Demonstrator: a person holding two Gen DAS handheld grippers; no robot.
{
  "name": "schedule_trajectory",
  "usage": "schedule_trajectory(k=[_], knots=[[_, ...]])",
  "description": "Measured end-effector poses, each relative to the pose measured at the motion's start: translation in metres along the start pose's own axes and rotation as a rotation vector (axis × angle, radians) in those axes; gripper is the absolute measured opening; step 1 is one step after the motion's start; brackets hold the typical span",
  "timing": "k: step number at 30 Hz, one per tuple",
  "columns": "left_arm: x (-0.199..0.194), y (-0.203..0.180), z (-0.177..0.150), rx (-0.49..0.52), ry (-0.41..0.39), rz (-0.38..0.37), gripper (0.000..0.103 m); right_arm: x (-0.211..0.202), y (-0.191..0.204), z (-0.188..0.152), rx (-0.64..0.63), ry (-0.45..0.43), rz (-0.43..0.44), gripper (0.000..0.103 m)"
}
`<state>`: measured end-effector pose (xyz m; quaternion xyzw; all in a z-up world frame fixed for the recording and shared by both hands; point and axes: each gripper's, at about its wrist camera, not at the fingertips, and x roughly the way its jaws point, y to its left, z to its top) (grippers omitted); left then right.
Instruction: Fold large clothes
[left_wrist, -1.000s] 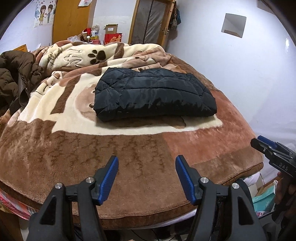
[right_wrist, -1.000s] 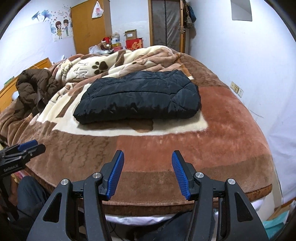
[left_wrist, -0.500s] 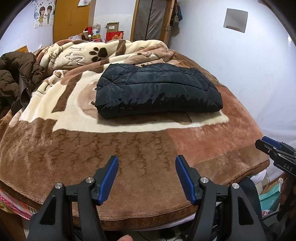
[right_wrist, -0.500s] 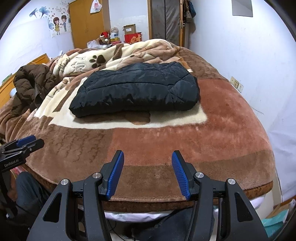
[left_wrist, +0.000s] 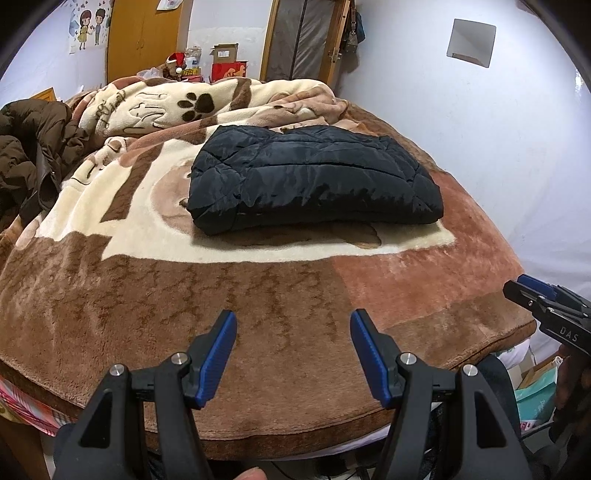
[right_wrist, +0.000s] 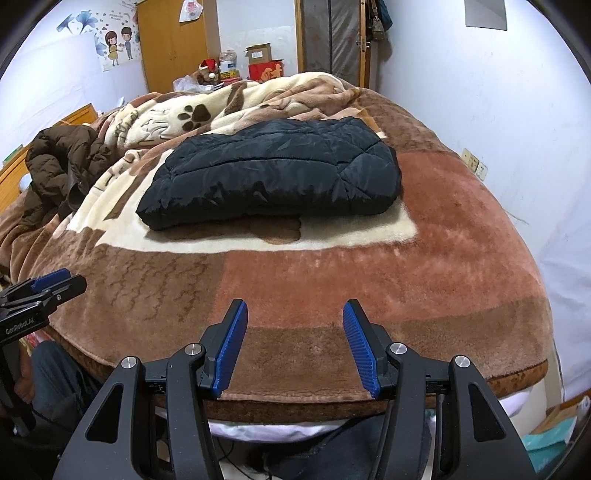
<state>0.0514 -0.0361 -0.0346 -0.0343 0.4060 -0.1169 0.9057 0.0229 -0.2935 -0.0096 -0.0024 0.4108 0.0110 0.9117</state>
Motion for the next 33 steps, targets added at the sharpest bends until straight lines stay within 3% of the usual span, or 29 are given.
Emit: schedule_trajectory(k=[33], knots=[[-0.0027,-0.0062,-0.0012,0.011,-0.002,-0.018,0.067,0.0073,0.0018,-0.0021,-0.011,0.007,0.009,0.054]])
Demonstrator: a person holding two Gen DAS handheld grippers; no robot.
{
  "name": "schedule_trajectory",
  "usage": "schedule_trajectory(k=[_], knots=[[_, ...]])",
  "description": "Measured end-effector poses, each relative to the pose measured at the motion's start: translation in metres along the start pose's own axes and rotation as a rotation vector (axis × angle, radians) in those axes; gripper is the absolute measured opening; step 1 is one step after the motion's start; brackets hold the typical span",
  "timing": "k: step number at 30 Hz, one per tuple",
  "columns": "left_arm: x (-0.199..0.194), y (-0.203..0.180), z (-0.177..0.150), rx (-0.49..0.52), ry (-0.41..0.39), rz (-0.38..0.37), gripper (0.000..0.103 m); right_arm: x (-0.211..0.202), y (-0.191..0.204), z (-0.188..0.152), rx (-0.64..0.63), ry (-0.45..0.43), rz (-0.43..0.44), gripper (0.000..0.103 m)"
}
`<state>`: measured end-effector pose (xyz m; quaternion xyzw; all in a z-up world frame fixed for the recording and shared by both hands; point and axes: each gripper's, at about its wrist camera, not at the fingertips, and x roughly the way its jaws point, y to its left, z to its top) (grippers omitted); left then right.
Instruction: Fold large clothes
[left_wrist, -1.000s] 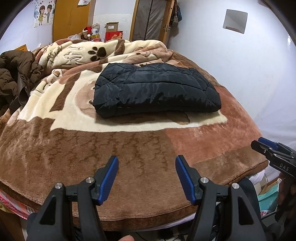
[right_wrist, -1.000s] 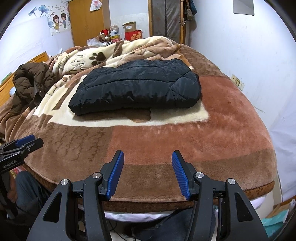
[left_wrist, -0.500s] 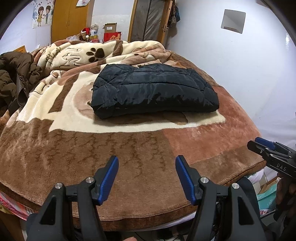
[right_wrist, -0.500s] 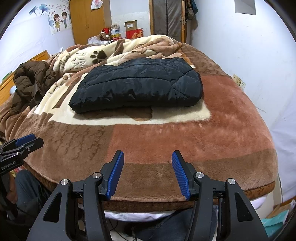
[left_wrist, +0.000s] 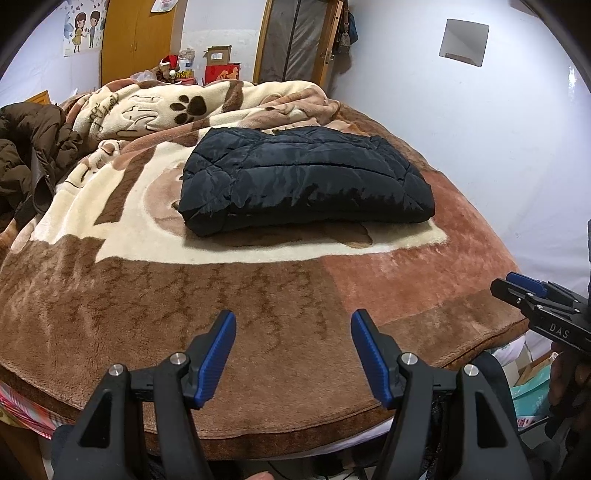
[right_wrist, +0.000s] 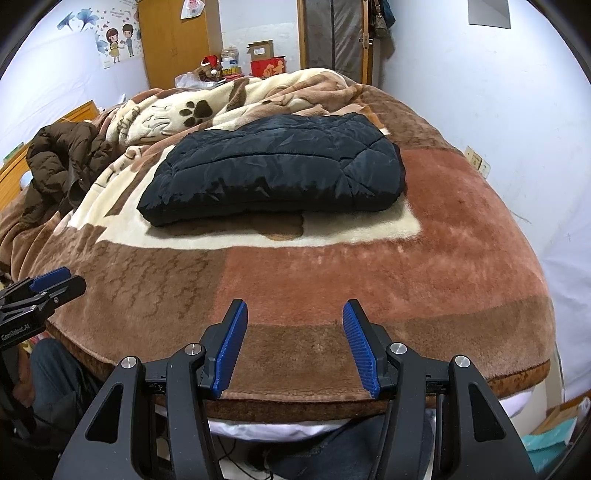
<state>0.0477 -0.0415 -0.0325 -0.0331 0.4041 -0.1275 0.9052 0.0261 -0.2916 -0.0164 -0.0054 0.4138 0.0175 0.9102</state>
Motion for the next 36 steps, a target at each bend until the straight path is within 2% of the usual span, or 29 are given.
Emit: schedule_trajectory(k=[7,23,36], knots=[[-0.0013,-0.0012,0.0007,-0.004,-0.006,-0.006,0.071,-0.0008,-0.0025,0.0011,-0.004,0.001,0.002,0.054],[-0.0010,-0.0028,0.0009,-0.009,-0.004,-0.013,0.071,-0.0009,-0.0010,-0.0002,-0.007,0.006,0.002,0.054],[-0.0017,0.0016,-0.0005,0.003,-0.003,0.013,0.071,-0.0003,-0.0003,-0.0002,-0.006,0.008,0.003,0.054]])
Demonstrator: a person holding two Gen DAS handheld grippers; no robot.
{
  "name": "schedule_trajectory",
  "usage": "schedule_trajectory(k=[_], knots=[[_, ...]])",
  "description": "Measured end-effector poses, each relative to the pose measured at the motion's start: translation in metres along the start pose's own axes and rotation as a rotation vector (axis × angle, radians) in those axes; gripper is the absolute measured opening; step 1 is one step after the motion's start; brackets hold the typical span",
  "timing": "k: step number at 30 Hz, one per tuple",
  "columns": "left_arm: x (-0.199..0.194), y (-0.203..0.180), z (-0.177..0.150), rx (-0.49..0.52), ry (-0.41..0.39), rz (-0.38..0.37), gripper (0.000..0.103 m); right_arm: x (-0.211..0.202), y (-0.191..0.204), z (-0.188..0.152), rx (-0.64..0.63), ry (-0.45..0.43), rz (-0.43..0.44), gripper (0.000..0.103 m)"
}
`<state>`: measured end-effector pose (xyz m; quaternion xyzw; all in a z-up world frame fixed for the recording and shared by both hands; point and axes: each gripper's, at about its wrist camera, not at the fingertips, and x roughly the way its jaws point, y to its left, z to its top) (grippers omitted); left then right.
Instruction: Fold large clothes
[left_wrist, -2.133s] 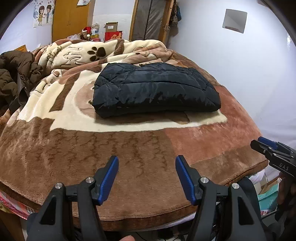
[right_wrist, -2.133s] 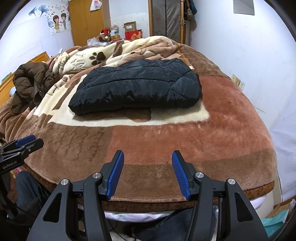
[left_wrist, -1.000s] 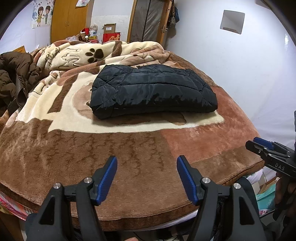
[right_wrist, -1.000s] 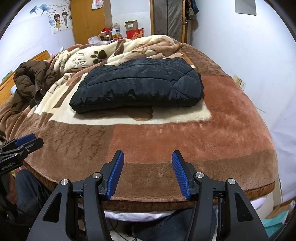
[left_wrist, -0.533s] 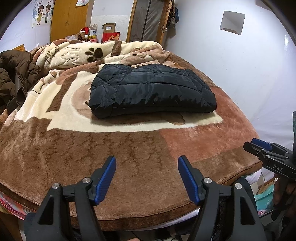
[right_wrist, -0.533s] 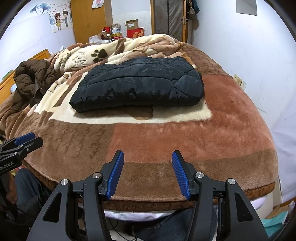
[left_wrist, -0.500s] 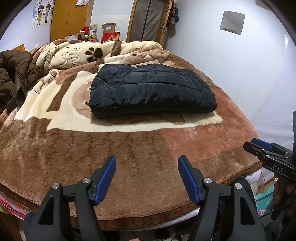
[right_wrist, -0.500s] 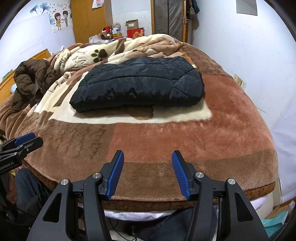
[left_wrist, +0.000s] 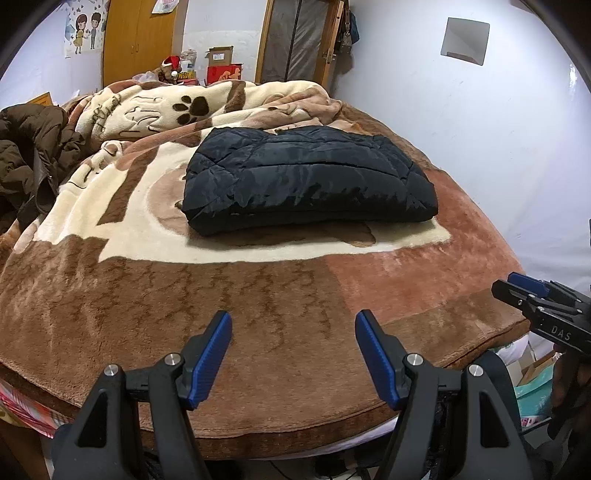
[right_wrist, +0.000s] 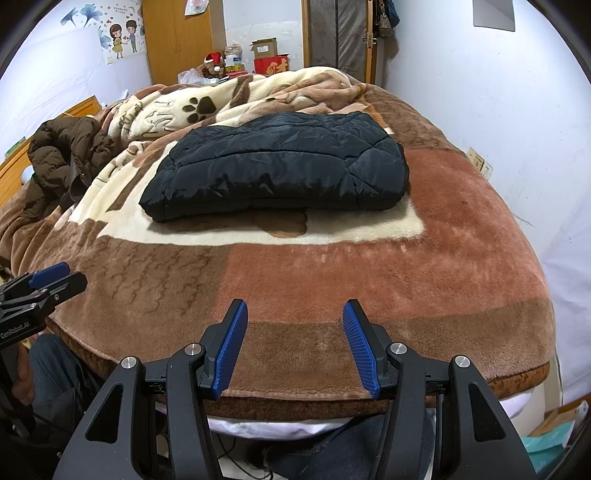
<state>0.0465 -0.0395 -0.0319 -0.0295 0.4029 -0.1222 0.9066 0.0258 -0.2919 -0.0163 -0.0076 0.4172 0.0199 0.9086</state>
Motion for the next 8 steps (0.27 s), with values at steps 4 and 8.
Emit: schedule_trajectory(k=[4,8], knots=[[0.0003,0.0010,-0.0013,-0.001,-0.002,0.002,0.071,0.0000,0.0000,-0.0015,-0.001,0.002,0.000,0.054],[-0.0003,0.0016,-0.0019,0.003,-0.007,0.008,0.071,-0.0002,-0.0002,-0.0021,-0.001,0.002,0.000,0.054]])
